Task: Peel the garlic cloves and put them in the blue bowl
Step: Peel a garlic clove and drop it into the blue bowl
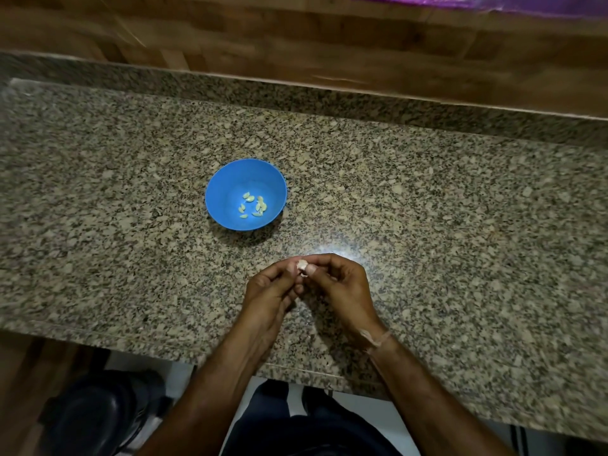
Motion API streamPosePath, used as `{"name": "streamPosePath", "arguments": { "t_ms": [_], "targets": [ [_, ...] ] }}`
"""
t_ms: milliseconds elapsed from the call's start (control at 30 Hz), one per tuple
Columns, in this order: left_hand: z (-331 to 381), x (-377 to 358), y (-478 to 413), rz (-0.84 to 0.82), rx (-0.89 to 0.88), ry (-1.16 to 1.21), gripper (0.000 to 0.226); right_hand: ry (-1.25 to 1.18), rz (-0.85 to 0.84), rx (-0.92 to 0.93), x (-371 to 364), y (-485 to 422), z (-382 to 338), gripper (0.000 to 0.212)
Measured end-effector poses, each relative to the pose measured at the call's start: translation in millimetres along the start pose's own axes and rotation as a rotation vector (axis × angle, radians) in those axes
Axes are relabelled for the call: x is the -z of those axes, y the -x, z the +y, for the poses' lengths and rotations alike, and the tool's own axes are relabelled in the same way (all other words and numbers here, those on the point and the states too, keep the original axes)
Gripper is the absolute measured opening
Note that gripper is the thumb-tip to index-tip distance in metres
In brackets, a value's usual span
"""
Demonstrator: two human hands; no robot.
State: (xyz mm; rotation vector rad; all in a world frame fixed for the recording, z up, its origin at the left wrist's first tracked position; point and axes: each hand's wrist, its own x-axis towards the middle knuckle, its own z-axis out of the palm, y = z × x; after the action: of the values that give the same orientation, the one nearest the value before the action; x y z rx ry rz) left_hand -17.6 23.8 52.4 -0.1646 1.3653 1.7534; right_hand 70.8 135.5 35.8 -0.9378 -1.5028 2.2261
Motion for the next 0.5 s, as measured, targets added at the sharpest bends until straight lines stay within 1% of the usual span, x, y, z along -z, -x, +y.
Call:
{"name": "streamPosePath", "arguments": {
  "t_ms": [67,233,367,500],
  "targets": [
    [0.2,-1.3,0.1,0.008,-0.001,0.010,0.018,0.021,-0.001,0.019,2.3,0.0,0.7,0.013],
    [1.2,-4.3,-0.3,-0.002,0.005,0.027,0.029,0.032,0.005,0.018,4.4,1.5,-3.0,0.012],
    [-1.9,-1.7,-3.0,0.027,-0.005,0.006,0.020,0.115,0.004,0.051,7.1,-0.4,-4.2,0.015],
    [-2.3,-2.7,-2.2,0.036,-0.034,0.000,0.019,0.189,-0.008,0.081,7.1,-1.1,-4.3,0.013]
  ]
}}
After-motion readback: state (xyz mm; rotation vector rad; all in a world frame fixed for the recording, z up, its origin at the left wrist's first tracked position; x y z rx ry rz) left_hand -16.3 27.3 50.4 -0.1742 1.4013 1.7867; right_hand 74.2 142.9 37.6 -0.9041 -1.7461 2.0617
